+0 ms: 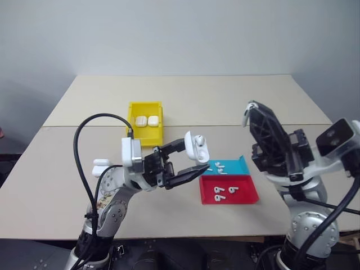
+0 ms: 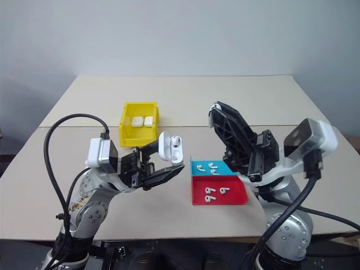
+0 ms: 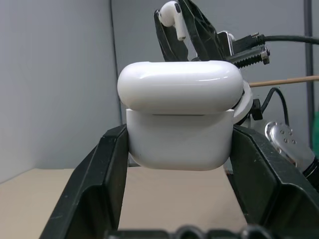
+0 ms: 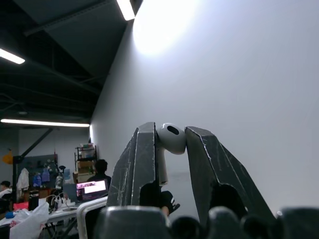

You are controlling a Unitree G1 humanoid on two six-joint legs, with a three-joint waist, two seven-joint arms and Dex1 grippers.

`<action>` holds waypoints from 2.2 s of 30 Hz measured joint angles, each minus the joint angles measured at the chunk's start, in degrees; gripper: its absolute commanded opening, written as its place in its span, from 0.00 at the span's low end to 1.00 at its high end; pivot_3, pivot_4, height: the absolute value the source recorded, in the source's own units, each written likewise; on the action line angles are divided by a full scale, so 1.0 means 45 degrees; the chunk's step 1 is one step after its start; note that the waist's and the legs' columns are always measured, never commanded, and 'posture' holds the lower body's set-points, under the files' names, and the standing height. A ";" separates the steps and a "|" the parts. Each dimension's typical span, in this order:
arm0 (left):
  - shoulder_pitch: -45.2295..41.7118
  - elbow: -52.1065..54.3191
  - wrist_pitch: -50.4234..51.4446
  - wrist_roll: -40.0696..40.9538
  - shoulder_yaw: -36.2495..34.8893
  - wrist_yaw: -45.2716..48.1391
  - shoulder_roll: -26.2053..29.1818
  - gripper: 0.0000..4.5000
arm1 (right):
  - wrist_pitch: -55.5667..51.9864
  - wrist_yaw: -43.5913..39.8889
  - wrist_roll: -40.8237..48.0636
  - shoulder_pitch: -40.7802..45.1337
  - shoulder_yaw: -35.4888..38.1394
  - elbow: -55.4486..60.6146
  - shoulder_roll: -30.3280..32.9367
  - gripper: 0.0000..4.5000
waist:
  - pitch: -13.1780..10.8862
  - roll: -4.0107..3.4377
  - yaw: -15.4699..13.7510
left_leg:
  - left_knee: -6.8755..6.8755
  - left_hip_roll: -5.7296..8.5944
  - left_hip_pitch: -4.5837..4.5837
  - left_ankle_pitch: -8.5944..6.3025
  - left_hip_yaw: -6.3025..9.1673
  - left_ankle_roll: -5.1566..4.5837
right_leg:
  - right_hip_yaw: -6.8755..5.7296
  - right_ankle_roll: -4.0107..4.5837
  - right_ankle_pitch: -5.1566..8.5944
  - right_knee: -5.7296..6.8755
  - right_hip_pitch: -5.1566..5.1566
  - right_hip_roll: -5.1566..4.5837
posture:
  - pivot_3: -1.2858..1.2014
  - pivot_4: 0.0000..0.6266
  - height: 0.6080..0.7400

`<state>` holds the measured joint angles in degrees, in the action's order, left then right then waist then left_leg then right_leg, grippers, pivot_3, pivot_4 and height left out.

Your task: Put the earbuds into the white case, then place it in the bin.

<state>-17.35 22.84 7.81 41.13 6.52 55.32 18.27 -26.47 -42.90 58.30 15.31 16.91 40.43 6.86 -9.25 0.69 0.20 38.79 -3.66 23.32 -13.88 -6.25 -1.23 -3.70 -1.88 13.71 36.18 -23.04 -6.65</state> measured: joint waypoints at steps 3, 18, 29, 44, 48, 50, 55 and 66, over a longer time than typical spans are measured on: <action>-0.0073 0.0052 0.0302 0.0278 0.0017 -0.0005 -0.0026 0.61 | 0.0883 -0.0480 -0.1083 0.0082 -0.1053 -0.0340 0.0153 0.17 | 0.0000 0.0000 0.0038 | -0.0001 -0.0057 -0.0008 0.0016 0.0001 0.0026 | 0.0002 0.0024 -0.0012 0.0000 -0.0006 0.0059 | 0.52 0.24 1.00; -0.0157 0.0062 0.0528 0.0390 0.0004 0.0096 -0.0204 0.61 | 0.3272 -0.2097 -0.2630 -0.0192 -0.2905 -0.1826 0.0767 0.17 | 0.0000 -0.0001 0.0059 | -0.0008 -0.0072 0.0001 0.0024 -0.0005 0.0043 | 0.0001 0.0047 -0.0019 -0.0010 -0.0014 0.0076 | 0.52 0.24 1.00; -0.0147 0.0207 0.0539 0.0379 0.0003 -0.0028 -0.0329 0.61 | 0.3642 -0.2391 -0.2636 -0.0282 -0.3242 -0.1855 0.1015 0.17 | 0.0000 0.0000 0.0058 | -0.0009 -0.0072 0.0002 0.0024 -0.0005 0.0043 | 0.0002 0.0048 -0.0019 -0.0010 -0.0016 0.0076 | 0.52 0.24 1.00; -0.0066 0.0207 0.0544 0.0186 0.0002 -0.0042 -0.0296 0.61 | 0.3871 -0.2611 -0.2538 -0.0468 -0.3453 -0.1978 0.1427 0.17 | 0.0000 0.0000 0.0047 | -0.0009 -0.0072 0.0003 0.0024 -0.0005 0.0042 | 0.0002 0.0048 -0.0019 -0.0011 -0.0016 0.0076 | 0.52 0.24 1.00; -0.0046 0.0206 0.0539 0.0119 -0.0003 -0.0021 -0.0328 0.61 | 0.3886 -0.2611 -0.2499 -0.0470 -0.3484 -0.2002 0.1514 0.17 | 0.0000 0.0000 0.0043 | -0.0009 -0.0072 0.0002 0.0024 -0.0005 0.0042 | 0.0001 0.0048 -0.0019 -0.0011 -0.0017 0.0076 | 0.52 0.24 1.00; -0.0016 0.0206 0.0535 0.0108 -0.0002 0.0001 -0.0357 0.61 | 0.3886 -0.2610 -0.2422 -0.0470 -0.3508 -0.2013 0.1577 0.17 | 0.0000 0.0000 0.0040 | -0.0009 -0.0072 0.0003 0.0024 -0.0005 0.0042 | 0.0001 0.0048 -0.0019 -0.0012 -0.0017 0.0076 | 0.52 0.24 1.00; 0.0003 0.0205 0.0517 -0.0023 -0.0002 0.0077 -0.0443 0.61 | 0.3885 -0.2611 -0.2395 -0.0480 -0.3591 -0.2014 0.1711 0.17 | 0.0000 0.0000 0.0035 | -0.0009 -0.0072 0.0002 0.0024 -0.0004 0.0042 | 0.0001 0.0048 -0.0019 -0.0011 -0.0016 0.0076 | 0.52 0.24 1.00; 0.0103 0.0197 0.0477 -0.0213 -0.0015 0.0225 -0.0504 0.61 | 0.3859 -0.2555 -0.2257 -0.0486 -0.3658 -0.2017 0.1916 0.17 | 0.0000 0.0000 -0.0003 | -0.0009 -0.0073 0.0003 0.0024 -0.0004 0.0042 | 0.0001 0.0049 -0.0019 -0.0012 -0.0016 0.0076 | 0.52 0.24 1.00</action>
<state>-16.89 23.72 9.96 40.17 6.45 56.34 16.00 -9.10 -54.39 48.14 13.12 0.45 31.35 15.48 -9.25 0.69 0.19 38.75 -3.98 23.33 -13.78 -6.27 -1.04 -3.69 -1.66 13.63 36.13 -23.11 -6.31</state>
